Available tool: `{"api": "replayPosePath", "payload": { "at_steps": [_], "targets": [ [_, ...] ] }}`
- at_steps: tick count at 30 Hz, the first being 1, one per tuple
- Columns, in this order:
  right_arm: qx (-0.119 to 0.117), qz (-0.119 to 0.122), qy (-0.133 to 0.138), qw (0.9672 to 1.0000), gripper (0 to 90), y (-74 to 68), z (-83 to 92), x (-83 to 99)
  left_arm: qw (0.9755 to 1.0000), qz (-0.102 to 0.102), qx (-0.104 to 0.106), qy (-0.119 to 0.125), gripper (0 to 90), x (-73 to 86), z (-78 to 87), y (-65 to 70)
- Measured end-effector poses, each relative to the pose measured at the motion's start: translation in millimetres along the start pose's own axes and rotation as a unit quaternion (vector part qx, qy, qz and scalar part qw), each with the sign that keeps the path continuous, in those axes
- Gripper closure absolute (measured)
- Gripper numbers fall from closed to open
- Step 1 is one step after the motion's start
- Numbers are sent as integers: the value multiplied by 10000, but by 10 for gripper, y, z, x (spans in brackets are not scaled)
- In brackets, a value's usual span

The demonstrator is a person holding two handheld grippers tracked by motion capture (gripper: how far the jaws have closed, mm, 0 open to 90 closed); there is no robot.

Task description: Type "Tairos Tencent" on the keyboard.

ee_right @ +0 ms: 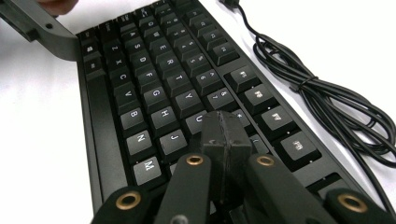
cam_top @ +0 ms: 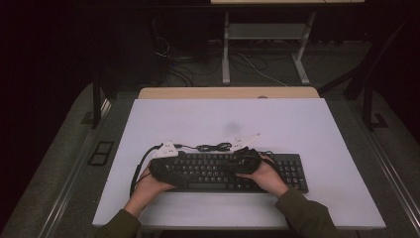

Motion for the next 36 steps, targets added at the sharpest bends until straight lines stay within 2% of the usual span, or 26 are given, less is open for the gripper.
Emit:
{"api": "replayPosePath", "payload": {
  "at_steps": [22,31,36],
  "targets": [
    [-2,-3,-73,10000,891,-6,-36,30,10000,1,-4,-12,33,2,0,0],
    [-34,-78,84,9999,889,22,23,-19,10000,15,0,5,33,6,-1,2],
    [-112,-162,215,9996,807,33,62,-51,10000,46,0,30,33,5,-2,-18]
  ]
}}
Point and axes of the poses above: each handheld gripper's, and its own axes: z roughly backward along the jaws, x roughly out of its underside, y roughly to its right, the point moved 10 cm from there along -z, roughly forward along the jaws, and after that the axes turned 6 degrees about -z, right-handed, at the moved point
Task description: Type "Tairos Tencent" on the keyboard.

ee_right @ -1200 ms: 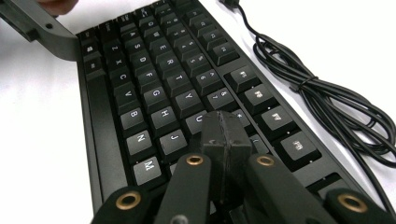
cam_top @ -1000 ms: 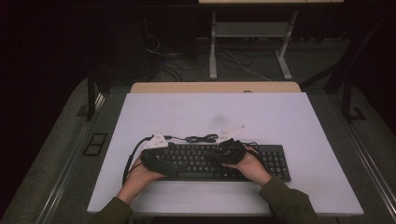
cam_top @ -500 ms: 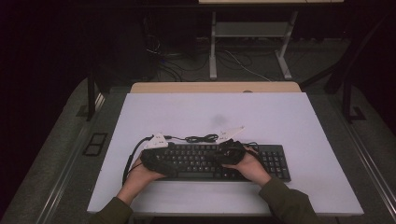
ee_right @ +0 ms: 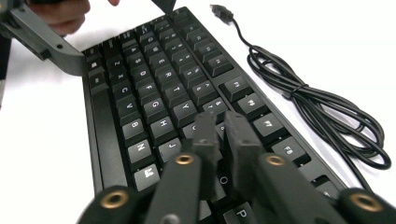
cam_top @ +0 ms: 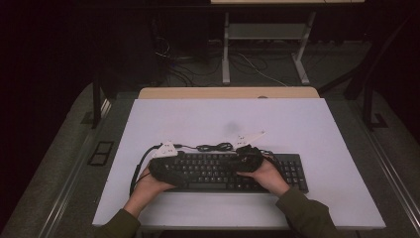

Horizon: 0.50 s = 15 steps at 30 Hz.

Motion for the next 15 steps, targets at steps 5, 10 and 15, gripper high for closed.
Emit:
{"api": "replayPosePath", "payload": {
  "at_steps": [5,10,15],
  "targets": [
    [-32,-64,92,9999,691,19,34,-30,10000,-2,-6,25,33,3,14,-7],
    [-54,-87,221,9997,534,14,66,-70,10000,29,-28,41,34,1,31,-10],
    [-43,-97,325,9994,415,13,85,-79,10000,19,-46,54,39,-9,26,-8]
  ]
}}
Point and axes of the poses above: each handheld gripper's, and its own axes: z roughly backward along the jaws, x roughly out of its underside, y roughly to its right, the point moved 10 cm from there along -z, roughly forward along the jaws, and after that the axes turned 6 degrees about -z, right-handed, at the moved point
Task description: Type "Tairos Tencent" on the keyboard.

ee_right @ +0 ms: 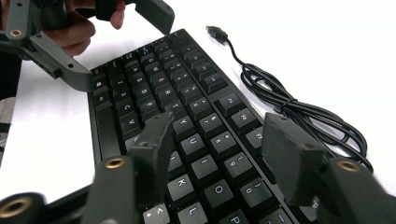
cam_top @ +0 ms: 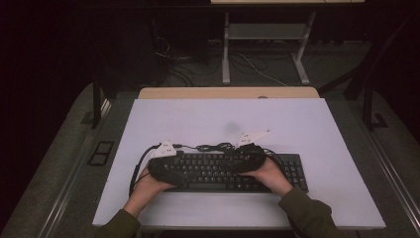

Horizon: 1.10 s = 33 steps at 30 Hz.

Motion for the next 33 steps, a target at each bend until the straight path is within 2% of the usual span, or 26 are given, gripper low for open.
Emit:
{"api": "replayPosePath", "payload": {
  "at_steps": [8,15,22,30,33],
  "targets": [
    [56,-2,91,9999,358,11,25,-19,10000,-6,-20,25,69,5,3,0],
    [37,1,133,9999,345,5,35,-24,10000,32,-5,61,176,-5,12,-4],
    [19,-8,132,9999,343,0,32,-18,9999,82,82,41,428,-14,5,4],
    [13,-31,124,9999,343,-6,30,-11,9999,23,151,-79,879,-20,-7,2],
    [8,-20,114,9999,343,-5,29,-5,9998,39,178,-104,895,-34,-19,2]
  ]
}}
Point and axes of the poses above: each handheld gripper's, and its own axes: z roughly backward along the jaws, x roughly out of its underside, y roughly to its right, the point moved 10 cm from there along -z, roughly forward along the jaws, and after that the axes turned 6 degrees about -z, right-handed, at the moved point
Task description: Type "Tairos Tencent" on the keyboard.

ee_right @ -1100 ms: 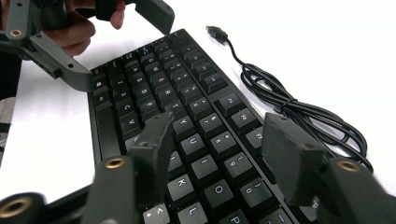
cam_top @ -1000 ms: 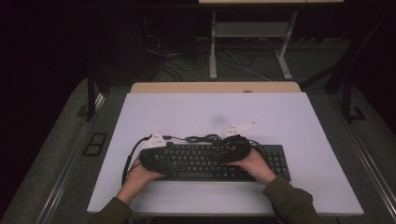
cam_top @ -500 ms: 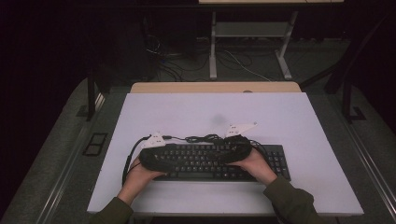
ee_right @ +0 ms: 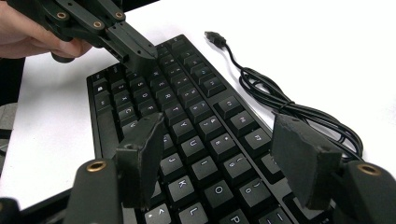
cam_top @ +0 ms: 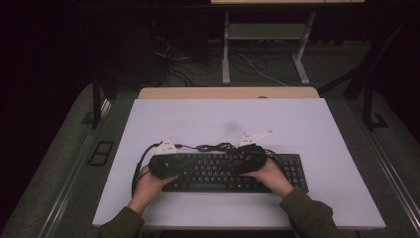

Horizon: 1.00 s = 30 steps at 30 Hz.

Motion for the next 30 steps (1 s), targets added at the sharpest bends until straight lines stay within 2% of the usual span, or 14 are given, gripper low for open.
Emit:
{"api": "replayPosePath", "payload": {
  "at_steps": [14,30],
  "targets": [
    [16,-16,0,10000,343,8,2,7,9998,25,-23,-191,895,42,-169,-28],
    [4,-16,-8,10000,342,2,-1,10,9994,-32,-28,-347,895,94,-226,-21]
  ]
}}
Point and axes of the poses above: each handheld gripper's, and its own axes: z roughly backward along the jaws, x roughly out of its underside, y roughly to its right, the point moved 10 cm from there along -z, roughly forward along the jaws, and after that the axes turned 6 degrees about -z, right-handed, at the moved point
